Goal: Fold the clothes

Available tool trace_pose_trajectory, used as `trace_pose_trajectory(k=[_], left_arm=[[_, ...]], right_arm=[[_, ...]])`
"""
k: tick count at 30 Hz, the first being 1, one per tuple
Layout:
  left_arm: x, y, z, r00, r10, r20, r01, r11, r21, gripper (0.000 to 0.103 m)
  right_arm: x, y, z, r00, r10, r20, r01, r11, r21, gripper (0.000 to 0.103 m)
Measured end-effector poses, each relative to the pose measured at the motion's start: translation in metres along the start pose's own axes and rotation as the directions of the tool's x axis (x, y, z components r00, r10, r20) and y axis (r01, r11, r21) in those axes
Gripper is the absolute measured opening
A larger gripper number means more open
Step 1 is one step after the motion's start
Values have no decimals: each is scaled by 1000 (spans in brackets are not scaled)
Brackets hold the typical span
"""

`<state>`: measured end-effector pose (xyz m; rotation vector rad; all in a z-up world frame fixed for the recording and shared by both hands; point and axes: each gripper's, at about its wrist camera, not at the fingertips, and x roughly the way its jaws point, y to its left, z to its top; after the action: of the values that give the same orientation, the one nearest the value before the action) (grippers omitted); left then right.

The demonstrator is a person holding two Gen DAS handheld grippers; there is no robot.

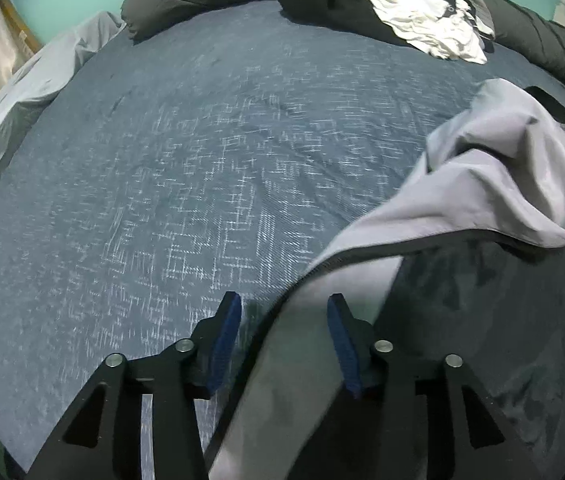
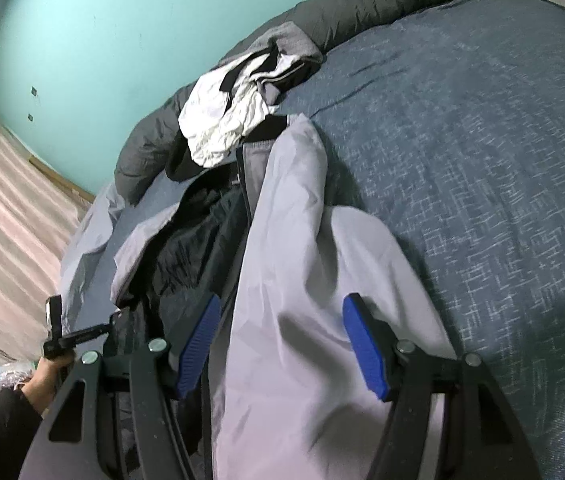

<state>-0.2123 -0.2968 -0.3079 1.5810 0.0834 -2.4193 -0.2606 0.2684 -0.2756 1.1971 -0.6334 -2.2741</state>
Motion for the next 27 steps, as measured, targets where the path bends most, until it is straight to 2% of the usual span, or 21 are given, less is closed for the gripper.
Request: trace_pose_trajectory(k=[3,4,5,8,9,12,22,27], left_arm=[[3,0,-1,1000,-27,-1,27,1000,8,49],[3,-1,-2,999,-34,-2,34,999,16,44],[3,-2,-2,999,-41,-2,41,999,23,30],[2,-5,-4,998,-61,-2,61,997,44,7],[2,-6,-5,998,-68,-3,68,996,52,3],[-17,-9,-7,996,-83,11,82,994,69,3],[-114,-46,-8,985,-141,103,124,980,153,3],[-166,-90,-16,972,-213,97,181,948,261,3]], right_arm=[[3,0,0,1000,0,-4,0,1000,2,65],[2,1,0,1000,-1,-3,1,1000,1,65],[3,1,0,1000,-1,-2,1,1000,1,65],[3,1,-1,1000,-1,0,1,1000,6,65],[4,1,-1,1000,0,-2,0,1000,9,65],[3,0,-2,1000,5,-3,-5,1000,15,65],[-11,3,3,999,33,26,-34,999,34,65],[-18,4,3,999,36,41,-38,998,45,65]])
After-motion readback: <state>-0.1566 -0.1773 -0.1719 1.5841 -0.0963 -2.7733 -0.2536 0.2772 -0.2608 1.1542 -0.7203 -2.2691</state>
